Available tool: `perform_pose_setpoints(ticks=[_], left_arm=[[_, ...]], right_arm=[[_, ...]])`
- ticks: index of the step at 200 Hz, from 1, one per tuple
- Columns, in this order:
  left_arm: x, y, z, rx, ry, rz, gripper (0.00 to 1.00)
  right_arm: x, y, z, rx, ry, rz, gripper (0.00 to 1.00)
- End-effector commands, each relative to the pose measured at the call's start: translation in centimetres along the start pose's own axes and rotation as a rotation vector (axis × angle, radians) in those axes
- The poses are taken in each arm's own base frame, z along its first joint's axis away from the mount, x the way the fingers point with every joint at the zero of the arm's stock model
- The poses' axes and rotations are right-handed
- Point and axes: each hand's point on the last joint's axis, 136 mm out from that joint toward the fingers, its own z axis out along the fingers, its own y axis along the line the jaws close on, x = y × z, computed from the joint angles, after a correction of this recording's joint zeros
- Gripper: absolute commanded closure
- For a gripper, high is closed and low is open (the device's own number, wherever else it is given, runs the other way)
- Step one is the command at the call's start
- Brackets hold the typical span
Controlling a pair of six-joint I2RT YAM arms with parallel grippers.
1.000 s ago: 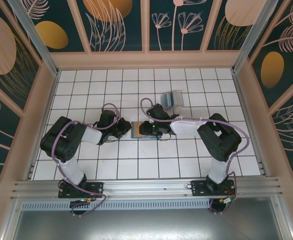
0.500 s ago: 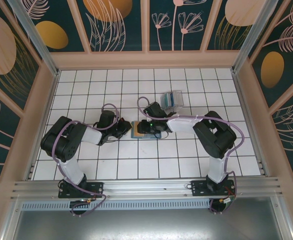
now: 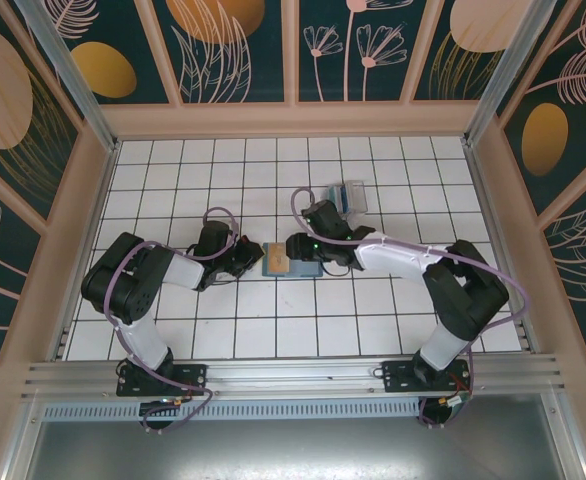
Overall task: Put the credit cards into the card holder
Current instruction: Flip over the card slot in the card holder.
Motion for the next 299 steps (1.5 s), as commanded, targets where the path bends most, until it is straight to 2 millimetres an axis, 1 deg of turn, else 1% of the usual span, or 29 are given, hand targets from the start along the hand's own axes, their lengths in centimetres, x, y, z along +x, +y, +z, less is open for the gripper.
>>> perform_pose_setpoints(ticks=[1, 23, 31, 50, 66, 86, 106, 129, 139, 154, 181, 204, 217, 243, 253, 283, 299], left_arm=[[1.3, 0.9, 0.1, -0.028, 0.038, -0.022, 1.0], [1.3, 1.0, 0.0, -0.038, 0.042, -0.018, 1.0], [1.4, 0.9, 0.1, -0.032, 0.048, -0.022, 1.0], [1.3, 0.6, -0.1, -0.025, 0.039, -0.027, 1.0], [1.3, 0.9, 0.0, -0.035, 0.039, -0.033, 1.0], [1.4, 0.6, 0.0, -0.016, 0.045, -0.039, 1.0], [1.4, 0.9, 0.0, -0.025, 0.041, -0.044, 1.0], [1.5, 1.0, 0.0, -0.02, 0.043, -0.049, 1.0], [1.6, 1.2, 0.0, -0.026, 0.042, -0.05, 1.0], [1.7, 1.3, 0.1, -0.028, 0.048, -0.05, 1.0], [1.7, 1.3, 0.1, -0.025, 0.046, -0.053, 1.0], [1.7, 1.3, 0.1, -0.024, 0.051, -0.05, 1.0], [1.7, 1.3, 0.1, -0.025, 0.05, -0.051, 1.0], [1.8, 1.4, 0.1, -0.028, 0.055, -0.051, 1.0], [1.8, 1.4, 0.1, -0.026, 0.053, -0.051, 1.0], [1.8, 1.4, 0.2, -0.026, 0.056, -0.049, 1.0], [1.7, 1.1, 0.2, -0.02, 0.055, -0.044, 1.0]], right_arm=[[2.0, -3.0, 0.0, 0.104, 0.022, 0.06, 0.54], [3.0, -3.2, 0.3, 0.102, 0.026, 0.094, 0.53], [3.3, -3.6, 0.5, 0.115, 0.029, 0.105, 0.53], [3.3, -3.6, 0.9, 0.115, 0.029, 0.109, 0.53], [3.4, -3.6, 1.3, 0.111, 0.039, 0.11, 0.54], [3.8, -3.3, 1.8, 0.088, 0.058, 0.117, 0.56], [4.1, -3.1, 2.1, 0.078, 0.07, 0.118, 0.61], [4.1, -2.9, 2.2, 0.066, 0.073, 0.116, 0.65], [4.1, -2.8, 2.3, 0.059, 0.076, 0.114, 0.63], [3.9, -2.4, 2.3, 0.039, 0.072, 0.108, 0.63], [3.3, -0.8, 2.1, -0.036, 0.059, 0.098, 0.7], [2.8, -0.4, 2.1, -0.047, 0.051, 0.089, 0.77], [2.5, -0.1, 2.1, -0.052, 0.048, 0.083, 0.78], [2.3, 0.2, 2.2, -0.064, 0.05, 0.077, 0.79], [2.2, 0.5, 2.2, -0.08, 0.049, 0.076, 0.77], [1.9, 1.7, 2.5, -0.146, 0.049, 0.077, 0.72], [1.7, 2.7, 2.7, -0.205, 0.056, 0.087, 0.71]])
